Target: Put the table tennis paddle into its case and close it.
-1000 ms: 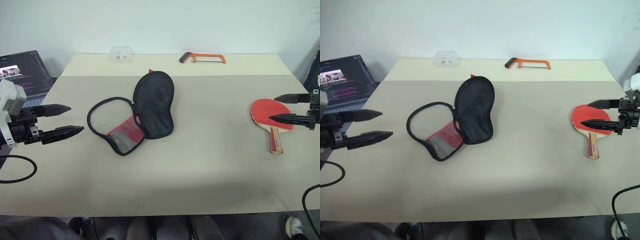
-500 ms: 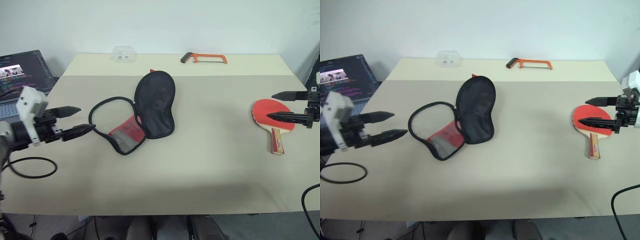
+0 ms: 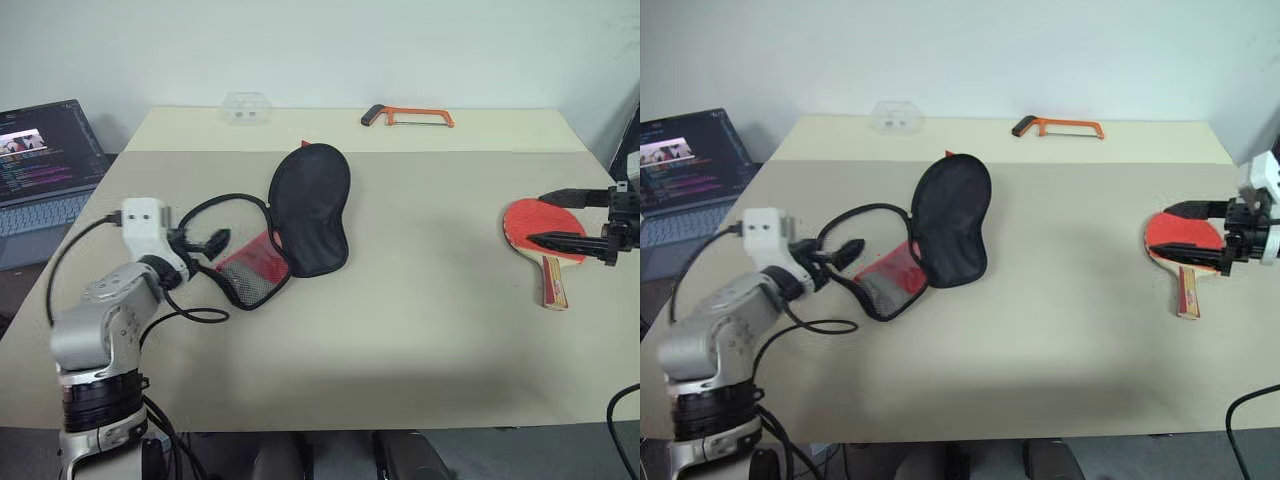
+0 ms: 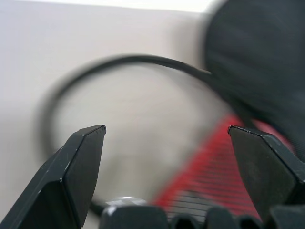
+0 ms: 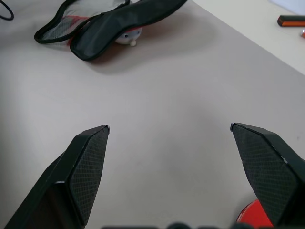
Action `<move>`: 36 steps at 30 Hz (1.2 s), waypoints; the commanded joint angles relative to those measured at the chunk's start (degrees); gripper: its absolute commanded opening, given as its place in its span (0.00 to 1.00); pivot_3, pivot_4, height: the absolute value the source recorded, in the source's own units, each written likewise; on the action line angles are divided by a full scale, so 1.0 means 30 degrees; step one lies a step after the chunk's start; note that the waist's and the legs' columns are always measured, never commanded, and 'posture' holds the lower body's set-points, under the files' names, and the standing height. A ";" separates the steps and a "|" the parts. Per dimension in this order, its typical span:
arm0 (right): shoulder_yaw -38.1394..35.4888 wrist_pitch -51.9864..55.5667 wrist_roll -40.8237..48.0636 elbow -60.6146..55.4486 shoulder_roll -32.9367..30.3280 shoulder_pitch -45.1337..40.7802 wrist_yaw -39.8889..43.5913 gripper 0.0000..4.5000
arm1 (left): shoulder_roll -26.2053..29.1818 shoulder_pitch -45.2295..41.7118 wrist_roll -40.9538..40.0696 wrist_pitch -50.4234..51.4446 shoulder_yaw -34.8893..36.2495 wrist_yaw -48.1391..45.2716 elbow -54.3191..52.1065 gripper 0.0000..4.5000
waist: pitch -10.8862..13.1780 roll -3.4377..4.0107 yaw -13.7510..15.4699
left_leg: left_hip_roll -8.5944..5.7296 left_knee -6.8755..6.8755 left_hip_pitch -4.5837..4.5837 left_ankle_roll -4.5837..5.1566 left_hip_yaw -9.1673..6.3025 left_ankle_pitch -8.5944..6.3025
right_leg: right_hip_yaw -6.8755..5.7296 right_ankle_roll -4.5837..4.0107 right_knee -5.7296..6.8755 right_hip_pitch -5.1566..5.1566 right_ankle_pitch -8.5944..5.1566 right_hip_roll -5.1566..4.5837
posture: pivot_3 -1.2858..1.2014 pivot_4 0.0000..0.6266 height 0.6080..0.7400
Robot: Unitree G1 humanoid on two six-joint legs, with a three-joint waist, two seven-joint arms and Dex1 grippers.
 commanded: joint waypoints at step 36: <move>0.1137 -0.0131 -0.0226 0.0043 0.0590 -0.2931 -0.0301 1.00 | -0.8832 -0.4816 0.2163 0.1026 0.0439 0.8893 0.3375 0.73 | -0.0013 -0.0019 0.0952 | -0.0162 0.0036 0.0003 -0.0019 -0.0138 0.0014 | -0.0059 0.0018 -0.0041 0.0104 0.0010 0.0010 | 0.52 0.24 1.00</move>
